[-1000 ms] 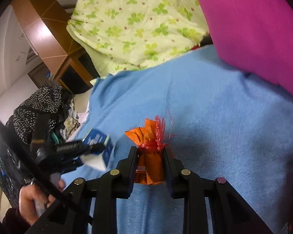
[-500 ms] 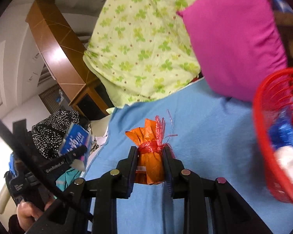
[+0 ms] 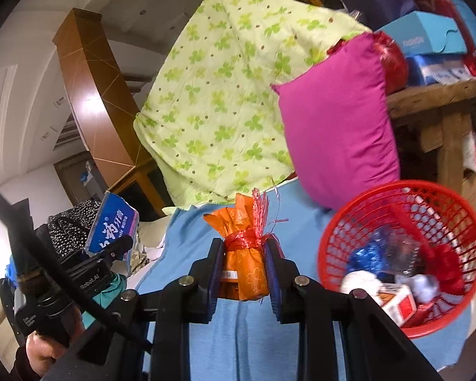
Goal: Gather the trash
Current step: 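Carry the toothpaste box and orange wrapper over the red wastebasket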
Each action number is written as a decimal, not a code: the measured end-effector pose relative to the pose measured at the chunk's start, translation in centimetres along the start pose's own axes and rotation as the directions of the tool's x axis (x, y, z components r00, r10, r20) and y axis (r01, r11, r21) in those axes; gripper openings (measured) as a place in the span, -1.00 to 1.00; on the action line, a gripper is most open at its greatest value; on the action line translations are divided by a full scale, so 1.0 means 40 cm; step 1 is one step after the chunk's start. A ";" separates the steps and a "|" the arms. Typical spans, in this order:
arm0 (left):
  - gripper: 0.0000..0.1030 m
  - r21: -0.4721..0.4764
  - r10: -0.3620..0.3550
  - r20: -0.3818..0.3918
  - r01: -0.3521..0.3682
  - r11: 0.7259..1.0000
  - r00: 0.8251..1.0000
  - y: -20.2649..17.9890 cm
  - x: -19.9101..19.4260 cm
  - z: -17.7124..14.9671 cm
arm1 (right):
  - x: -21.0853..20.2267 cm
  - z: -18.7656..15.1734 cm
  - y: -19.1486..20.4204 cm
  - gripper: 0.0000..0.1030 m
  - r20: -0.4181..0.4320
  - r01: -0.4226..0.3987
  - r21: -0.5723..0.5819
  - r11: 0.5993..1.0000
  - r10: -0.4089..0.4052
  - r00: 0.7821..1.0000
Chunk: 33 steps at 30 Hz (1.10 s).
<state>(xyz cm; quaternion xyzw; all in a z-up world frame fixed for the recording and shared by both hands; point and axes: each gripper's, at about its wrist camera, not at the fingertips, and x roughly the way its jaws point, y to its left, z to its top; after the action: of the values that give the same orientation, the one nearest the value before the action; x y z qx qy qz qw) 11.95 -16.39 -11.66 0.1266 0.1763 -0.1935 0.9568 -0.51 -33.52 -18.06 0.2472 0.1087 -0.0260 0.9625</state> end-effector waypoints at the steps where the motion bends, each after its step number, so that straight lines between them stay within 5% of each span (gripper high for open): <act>1: -0.10 0.006 -0.005 0.005 0.005 1.000 1.000 -0.010 -0.011 0.001 | -0.015 0.000 -0.001 -0.46 0.004 0.002 -0.005 1.000 -0.002 1.000; 33: -0.09 0.152 -0.141 0.023 0.136 0.979 0.990 -0.268 -0.063 0.035 | -0.194 0.031 -0.155 -0.46 0.115 0.087 0.063 0.994 -0.094 0.989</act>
<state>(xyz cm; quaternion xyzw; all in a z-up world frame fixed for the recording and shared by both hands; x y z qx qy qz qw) 5.73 -25.59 -11.29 0.1825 0.1533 -0.2743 0.9316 -8.47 -39.59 -18.18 0.2679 0.0621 -0.0874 0.9574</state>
